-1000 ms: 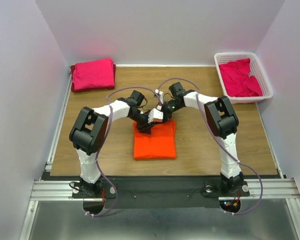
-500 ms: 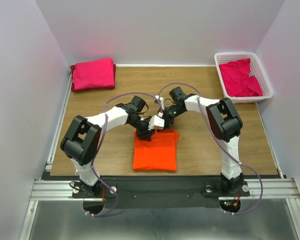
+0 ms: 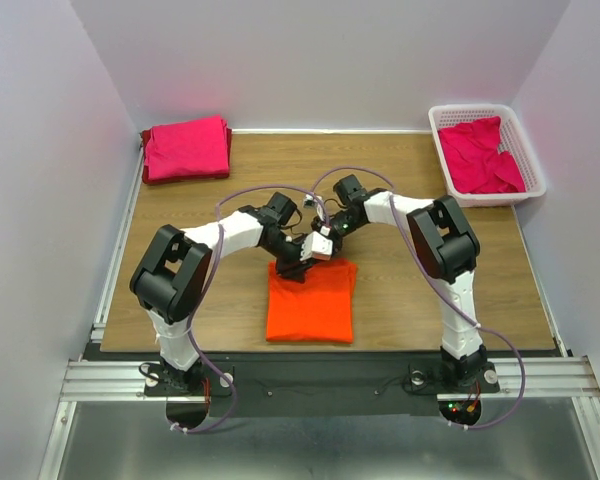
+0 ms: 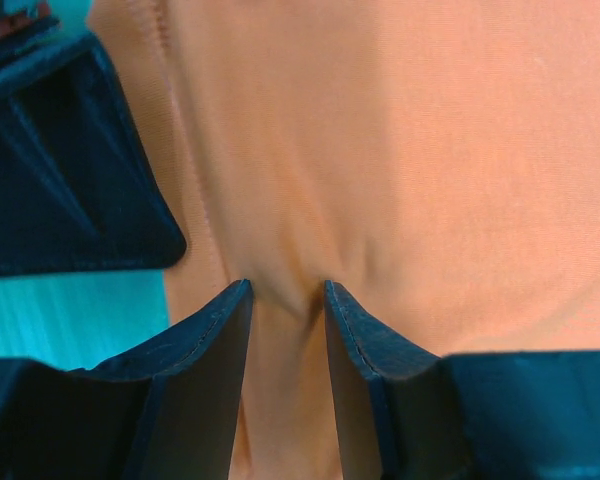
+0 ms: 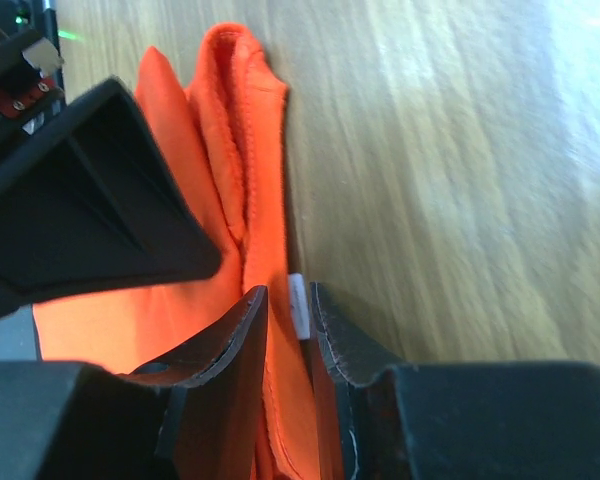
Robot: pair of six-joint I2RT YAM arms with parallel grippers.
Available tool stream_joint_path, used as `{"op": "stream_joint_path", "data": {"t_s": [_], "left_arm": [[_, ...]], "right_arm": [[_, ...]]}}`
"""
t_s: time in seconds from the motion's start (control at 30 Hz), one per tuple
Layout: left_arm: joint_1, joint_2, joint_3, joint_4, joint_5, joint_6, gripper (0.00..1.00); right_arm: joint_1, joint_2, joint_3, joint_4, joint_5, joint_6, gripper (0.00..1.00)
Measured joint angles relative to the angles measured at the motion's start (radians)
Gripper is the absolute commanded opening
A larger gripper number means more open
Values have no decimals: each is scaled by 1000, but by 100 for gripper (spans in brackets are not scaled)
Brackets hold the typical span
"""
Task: Fold and stack the t-shirts
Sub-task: Fold the tshirt
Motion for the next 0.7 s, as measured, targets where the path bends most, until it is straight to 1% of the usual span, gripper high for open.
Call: {"op": "stream_joint_path", "data": {"t_s": [0.07,0.1,0.2,0.33,0.5,0.6,0.7], "left_arm": [[-4,0,0,-3,1,3,25],[-7,0,0,-3,1,5,14],[-10,0,0,-2,2,4,0],[-11,-9,0,-2,-3,-5,0],[-12,-100,3,-5,-21,-16,0],[-13,-138,24,-10,-30,-17,0],[-14,-143,51,-3,-48,-15,0]], "right_arm": [[7,5,0,3,-8,1,29],[10,7,0,4,-11,2,27],[14,19,-2,8,-14,3,23],[14,32,-10,17,-25,10,20],[14,32,-27,27,-42,10,18],[14,32,-38,31,-55,10,18],[14,32,-40,32,-61,10,18]]}}
